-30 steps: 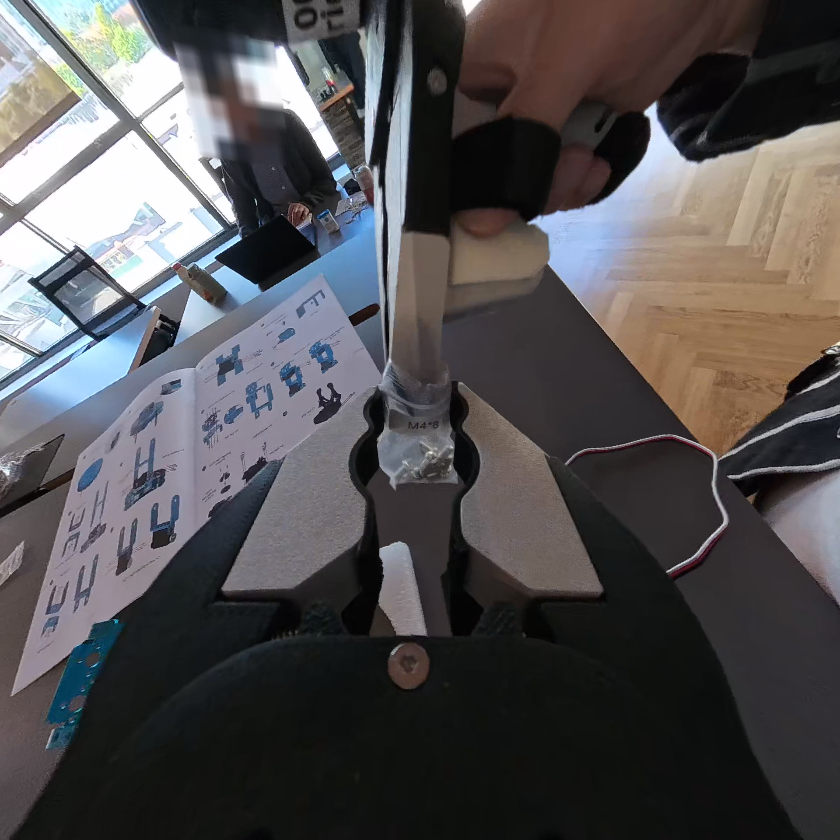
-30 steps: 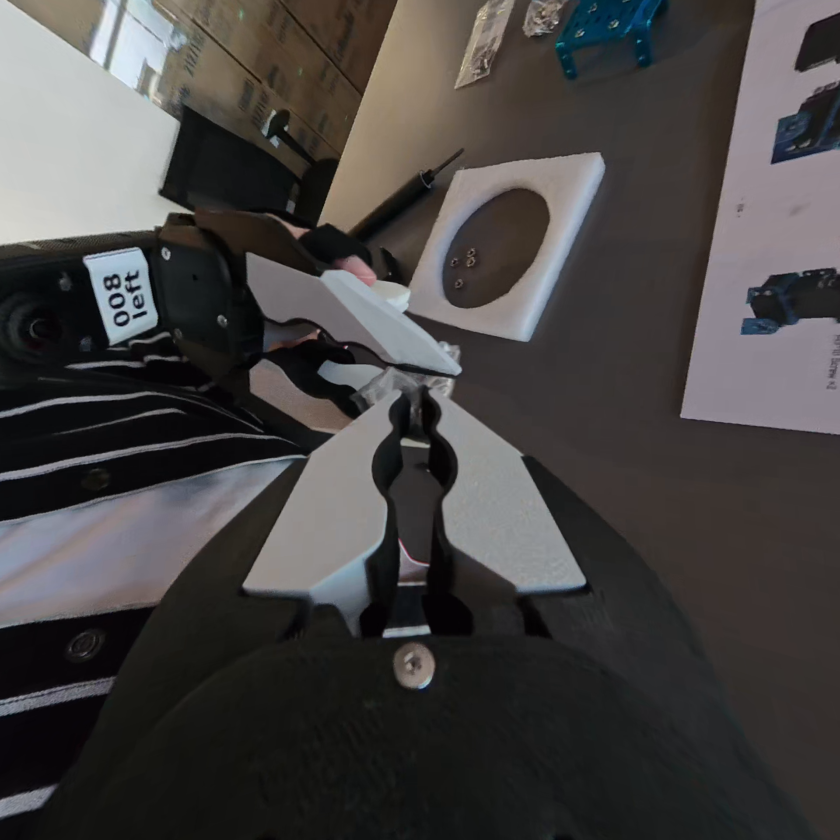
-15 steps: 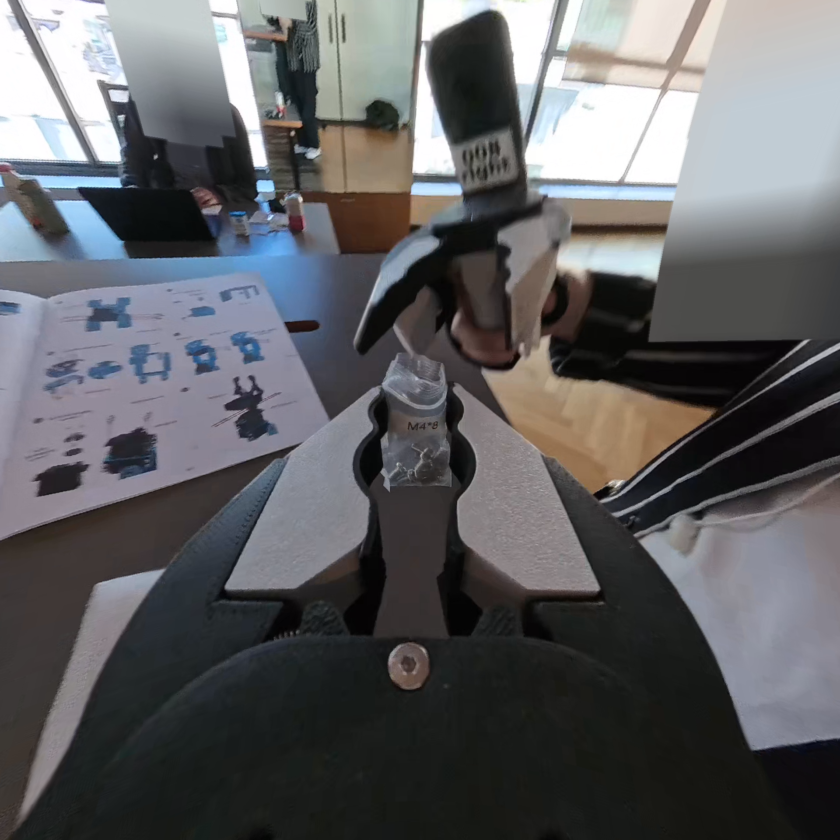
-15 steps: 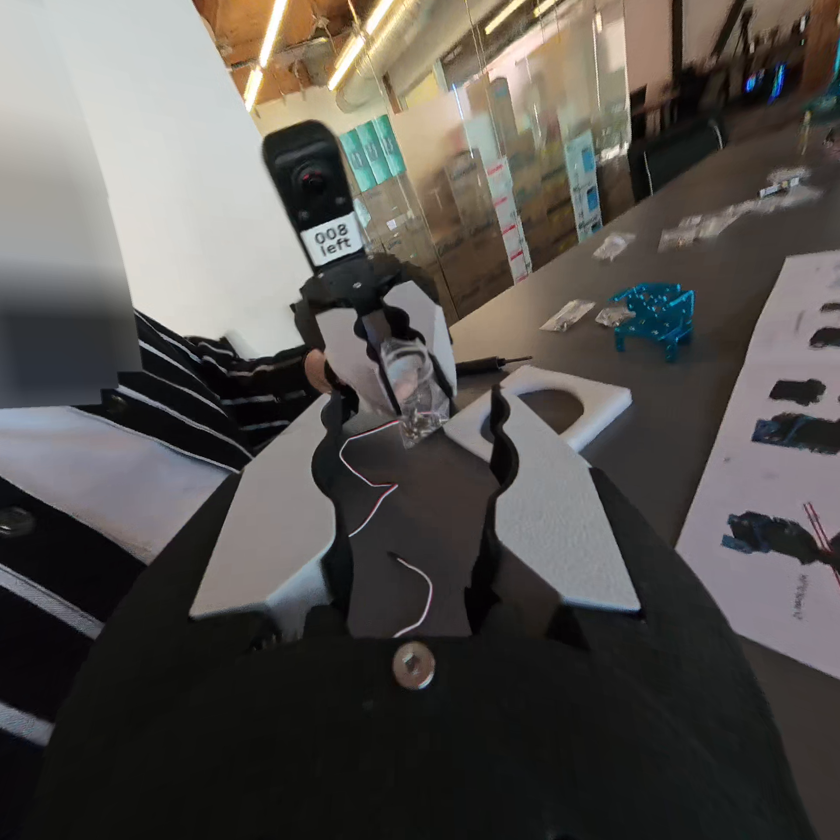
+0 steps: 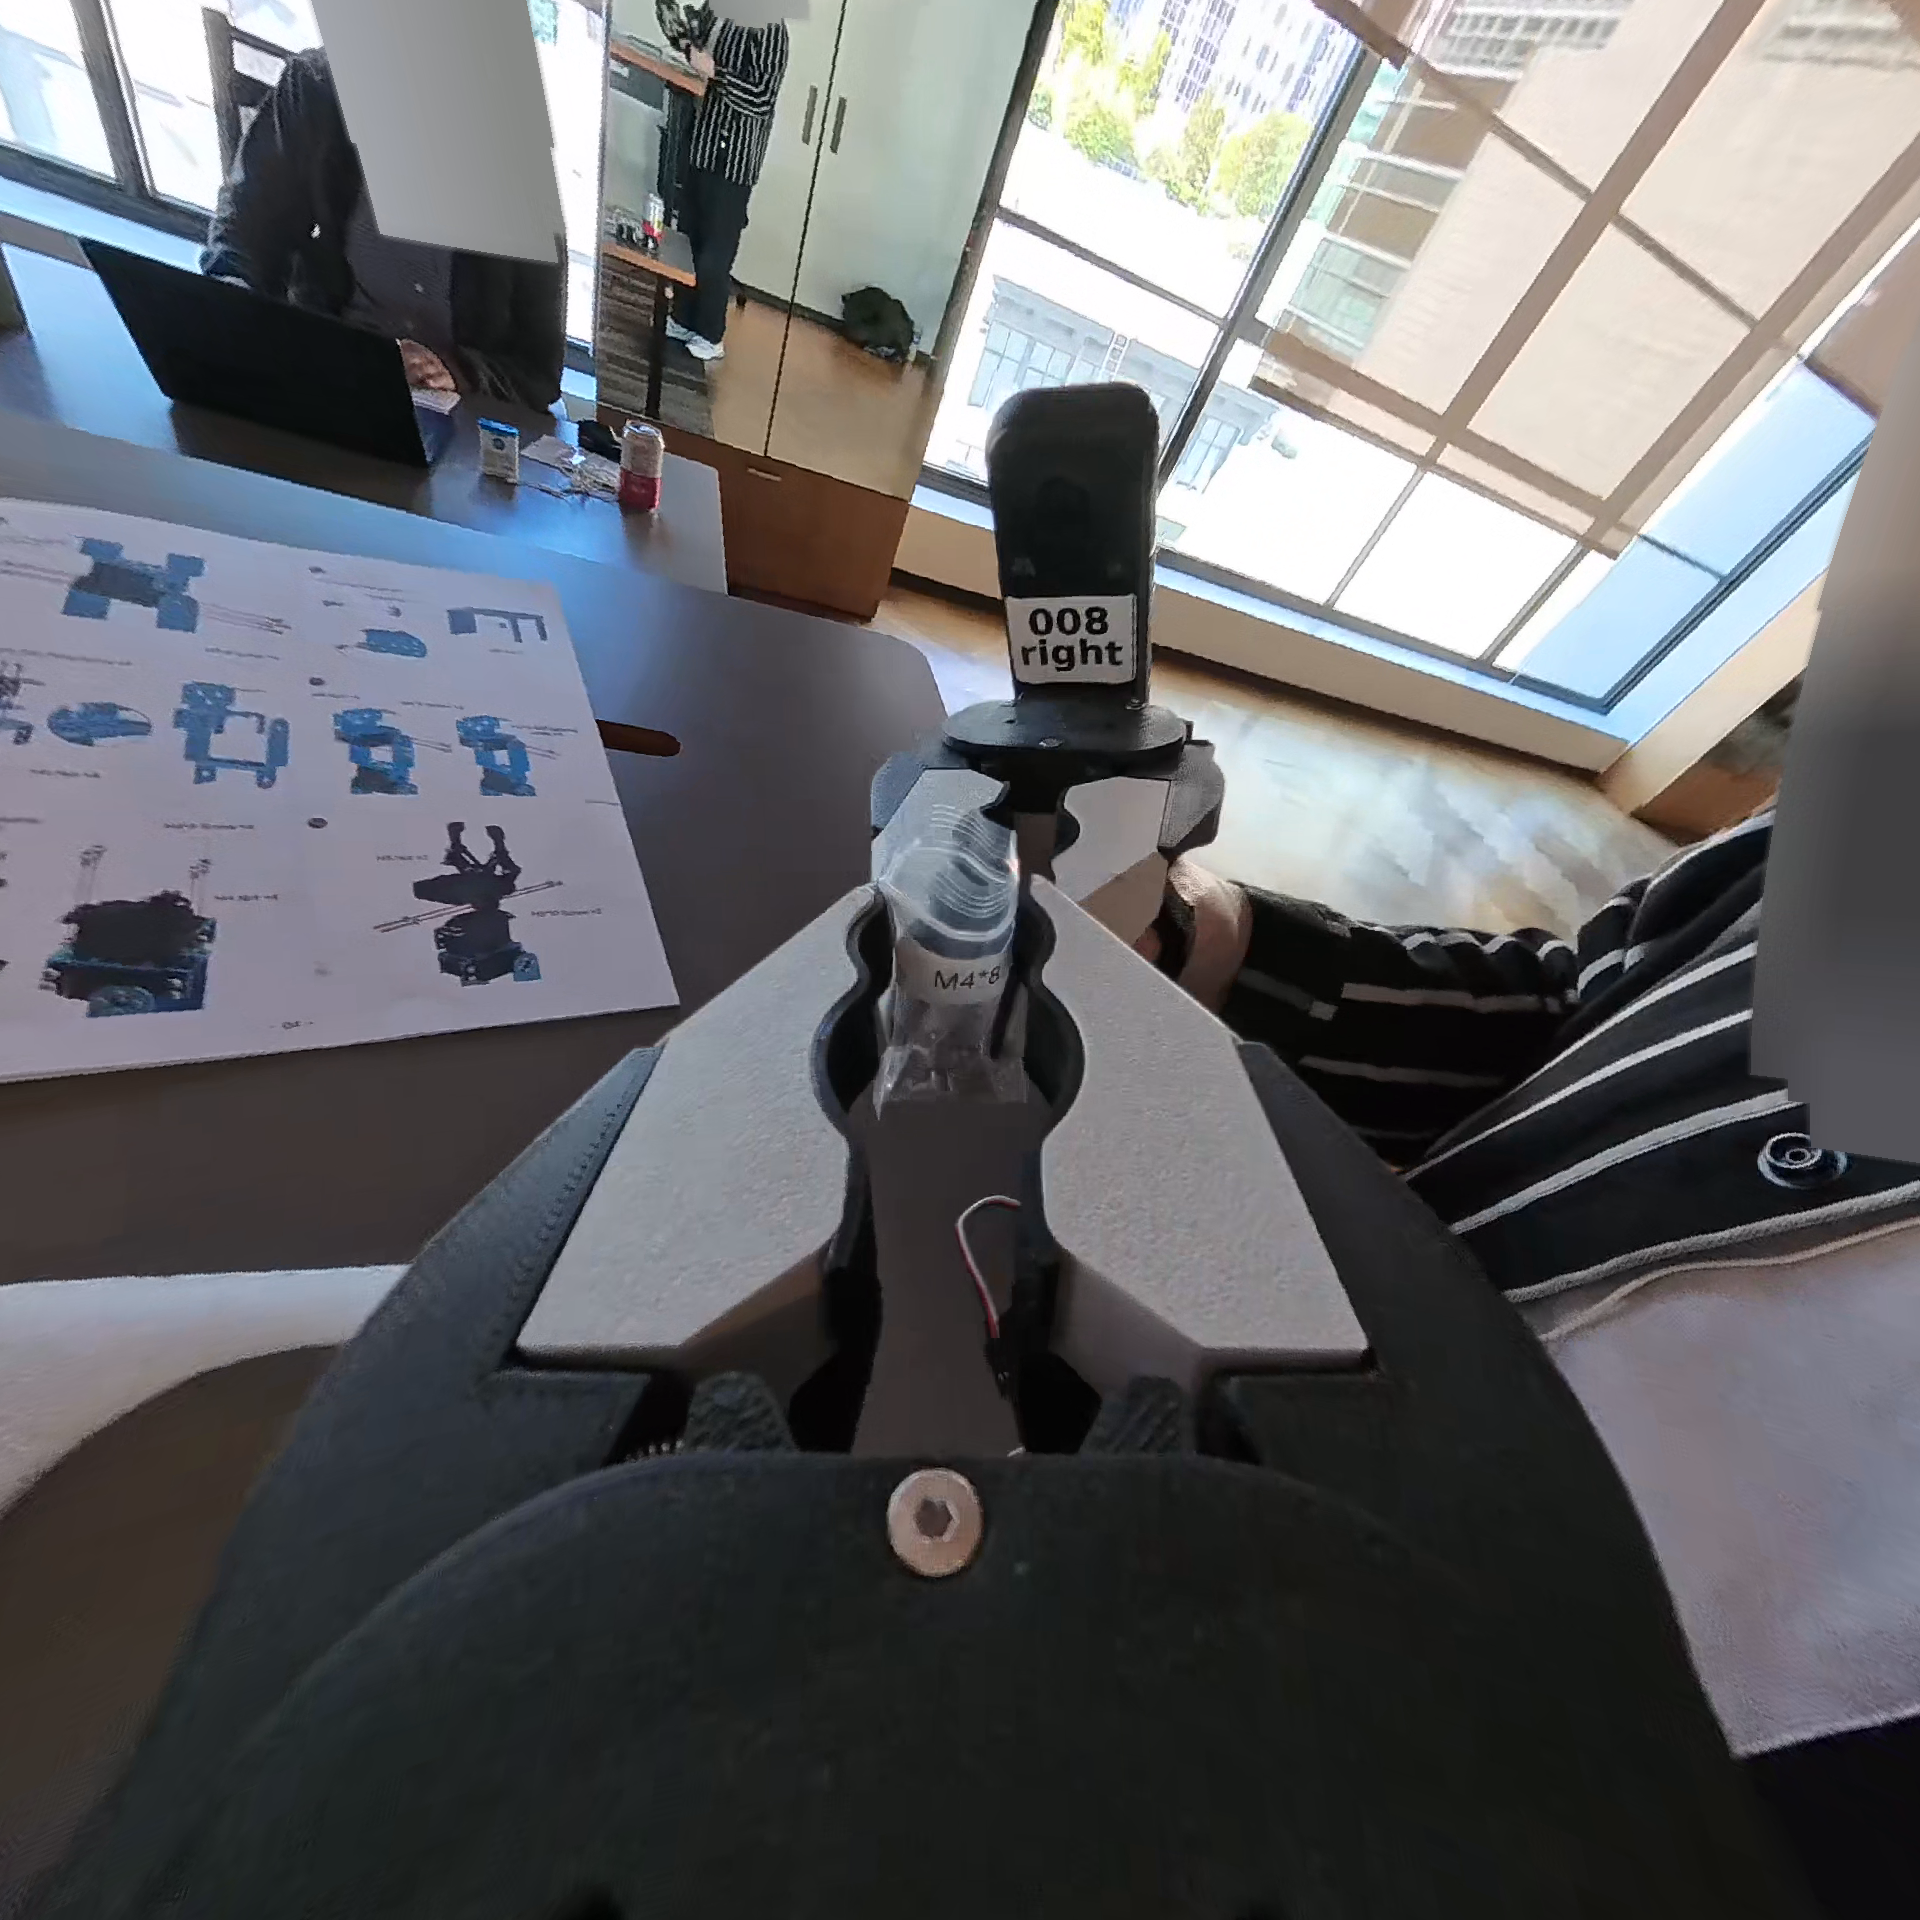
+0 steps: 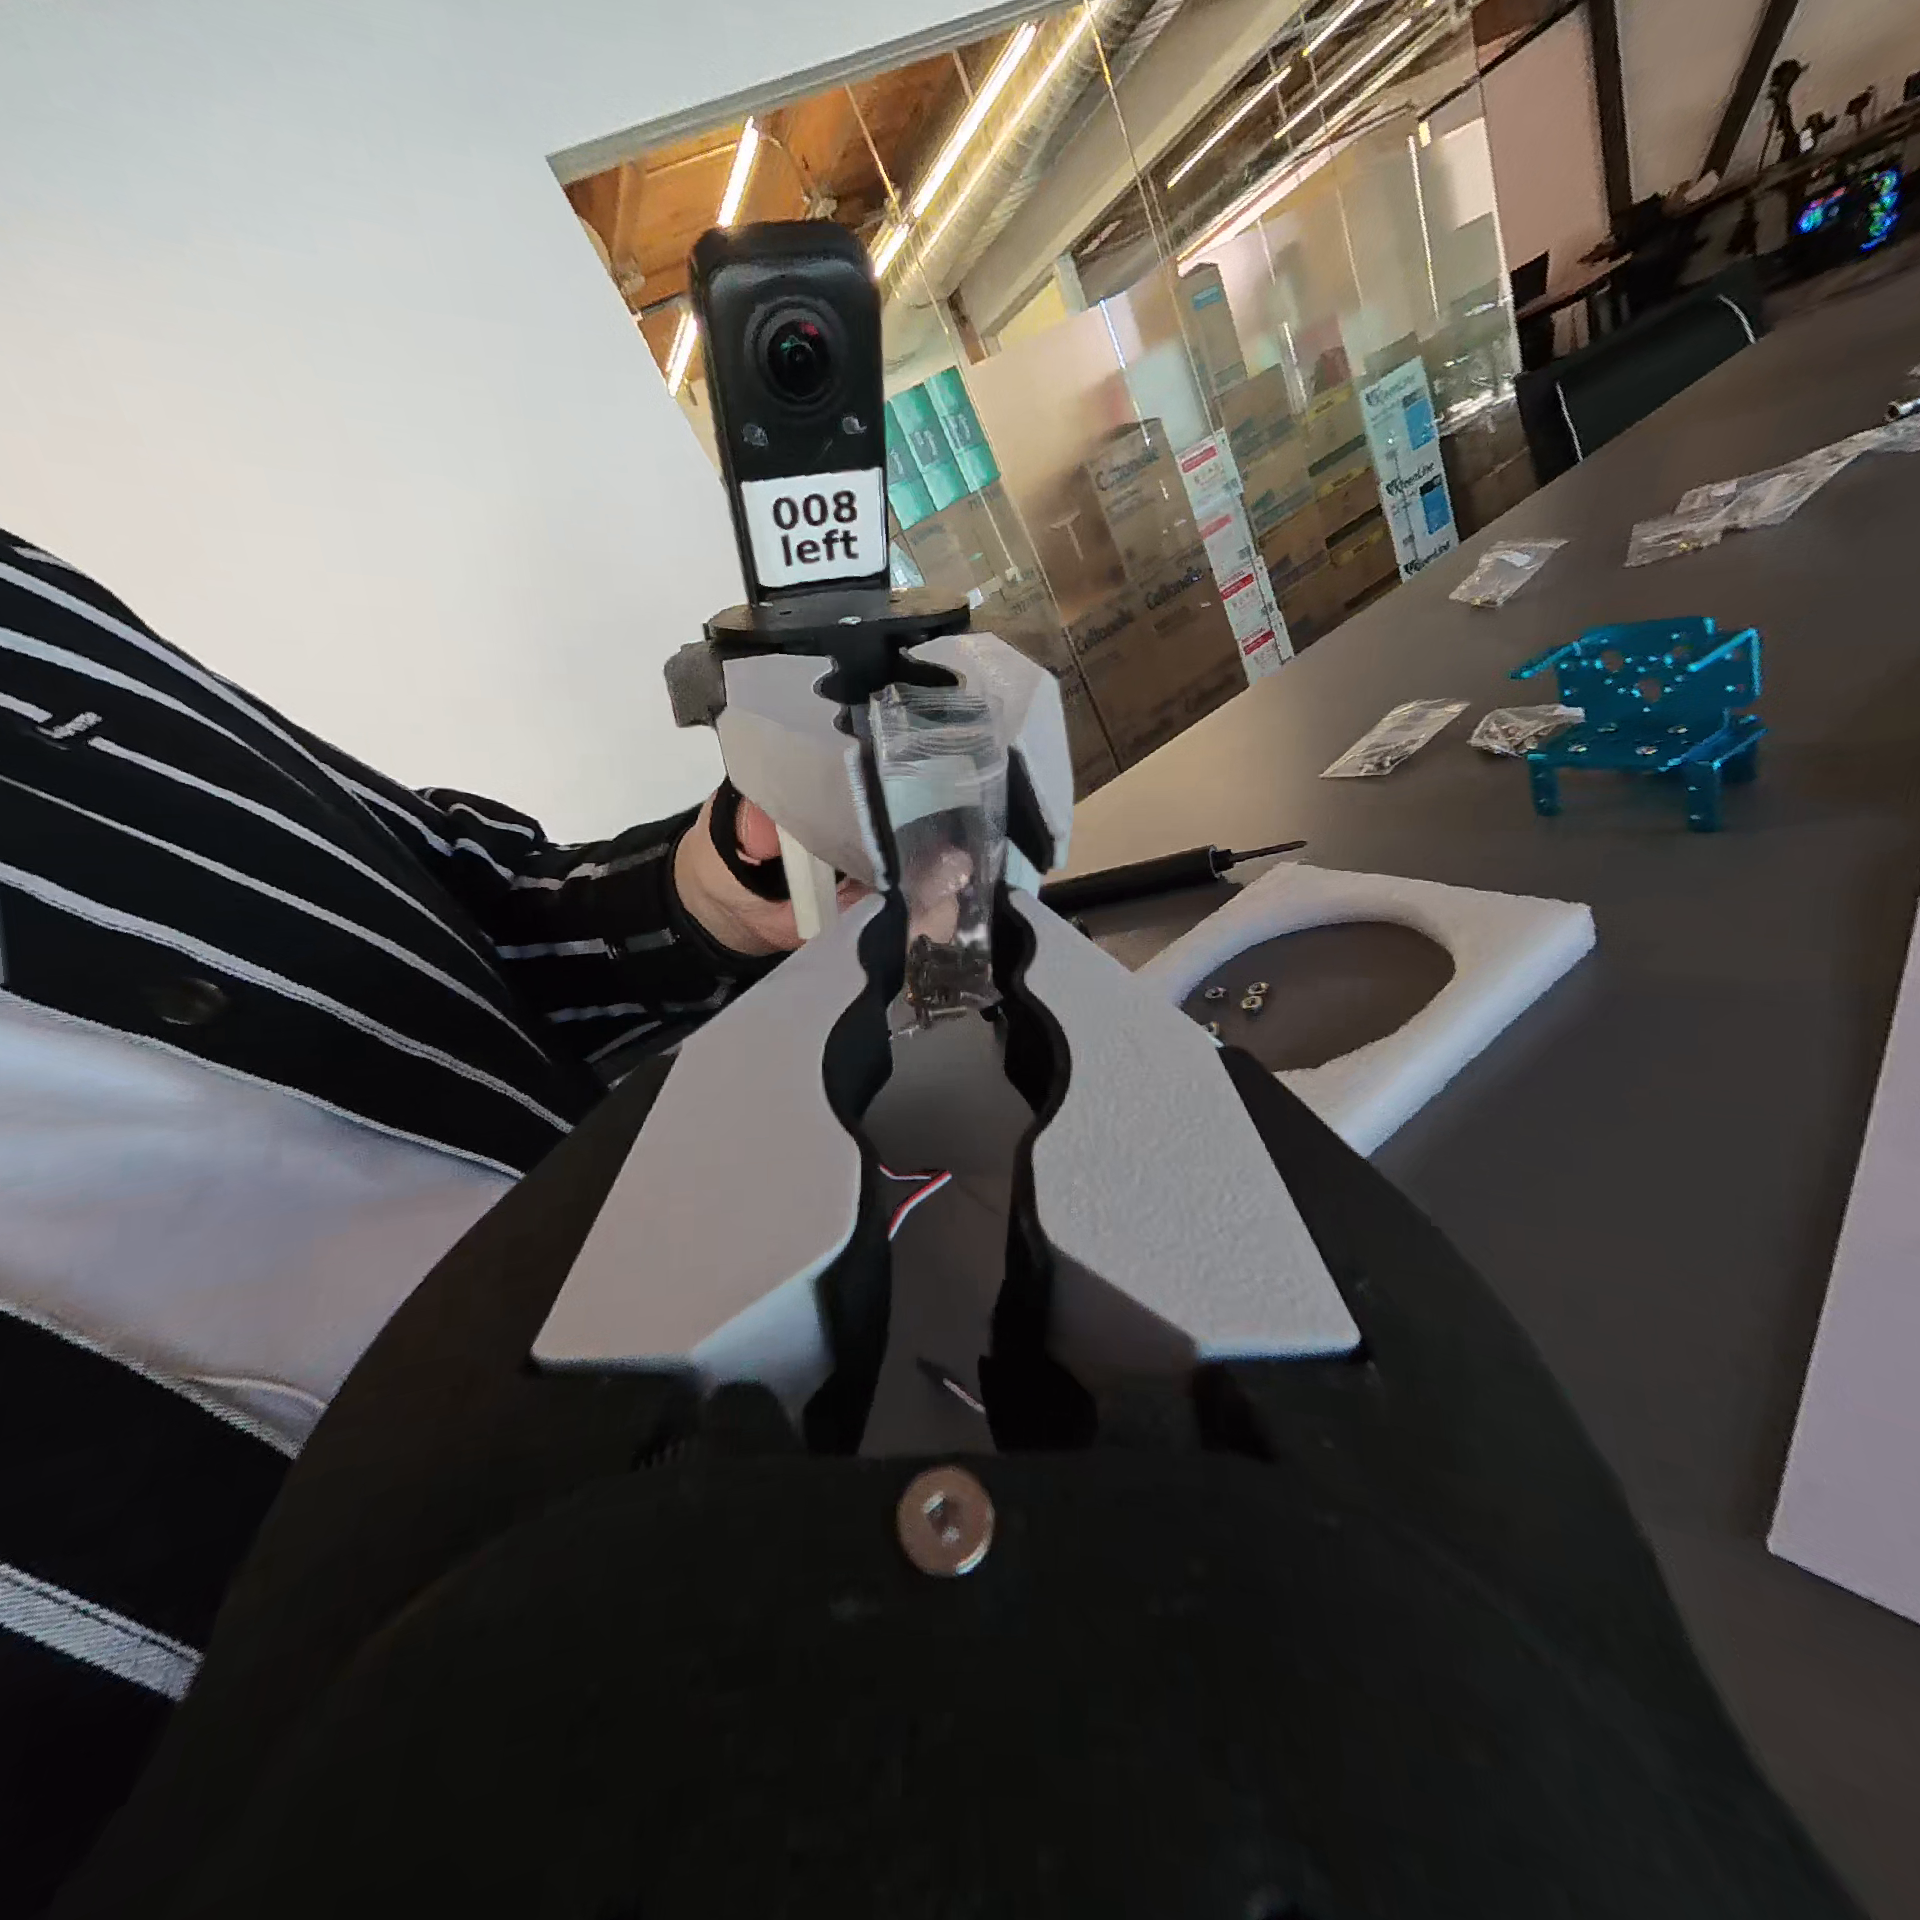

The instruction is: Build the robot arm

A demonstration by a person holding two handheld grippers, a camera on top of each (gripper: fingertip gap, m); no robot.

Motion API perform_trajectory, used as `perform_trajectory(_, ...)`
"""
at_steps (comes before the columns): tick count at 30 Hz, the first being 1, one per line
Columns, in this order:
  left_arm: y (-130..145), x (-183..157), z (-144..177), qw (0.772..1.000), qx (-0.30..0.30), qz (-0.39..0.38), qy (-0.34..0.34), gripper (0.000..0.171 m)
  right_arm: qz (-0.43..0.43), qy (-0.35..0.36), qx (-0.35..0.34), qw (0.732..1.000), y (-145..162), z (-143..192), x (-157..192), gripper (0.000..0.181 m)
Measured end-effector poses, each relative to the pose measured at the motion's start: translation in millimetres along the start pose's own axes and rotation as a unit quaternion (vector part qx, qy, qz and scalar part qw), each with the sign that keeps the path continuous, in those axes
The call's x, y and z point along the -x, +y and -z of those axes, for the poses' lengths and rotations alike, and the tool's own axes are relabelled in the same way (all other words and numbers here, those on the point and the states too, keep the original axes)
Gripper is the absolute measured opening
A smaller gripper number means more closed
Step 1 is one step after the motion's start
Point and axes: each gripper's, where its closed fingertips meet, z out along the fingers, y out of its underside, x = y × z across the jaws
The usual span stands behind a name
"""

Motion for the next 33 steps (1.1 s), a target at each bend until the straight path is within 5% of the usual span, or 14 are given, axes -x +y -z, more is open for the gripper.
perform_trajectory(8, 5, 15, 12, 1.000, 0.011, 0.023, -0.007, 0.042, -0.057, -0.006, 0.042, 0.997, 7, 4, -11, 0.003)
perform_trajectory(12, -5, 18, 36, 0.995, 0.034, -0.086, -0.026, 0.040, -0.130, -0.063, 0.090, 0.985, 14, 4, -3, 0.003)
perform_trajectory(17, 6, -4, 41, 0.962, 0.148, -0.231, 0.020, 0.025, -0.168, -0.085, 0.135, 0.973, 19, 0, -4, 0.004)
perform_trajectory(24, 25, 6, 36, 0.929, 0.228, -0.290, 0.032, 0.016, -0.164, -0.092, 0.189, 0.964, 30, -5, -1, 0.004)
perform_trajectory(28, 51, 9, 40, 0.912, 0.300, -0.272, 0.064, 0.001, -0.151, -0.080, 0.210, 0.963, 40, -5, -6, 0.005)
perform_trajectory(30, 55, 18, 38, 0.922, 0.313, -0.223, 0.046, 0.000, -0.149, -0.065, 0.202, 0.966, 41, -5, -13, 0.010)
perform_trajectory(33, 60, 43, 36, 0.940, 0.329, -0.089, -0.009, 0.000, -0.064, 0.010, 0.149, 0.987, 28, -9, -36, 0.049)
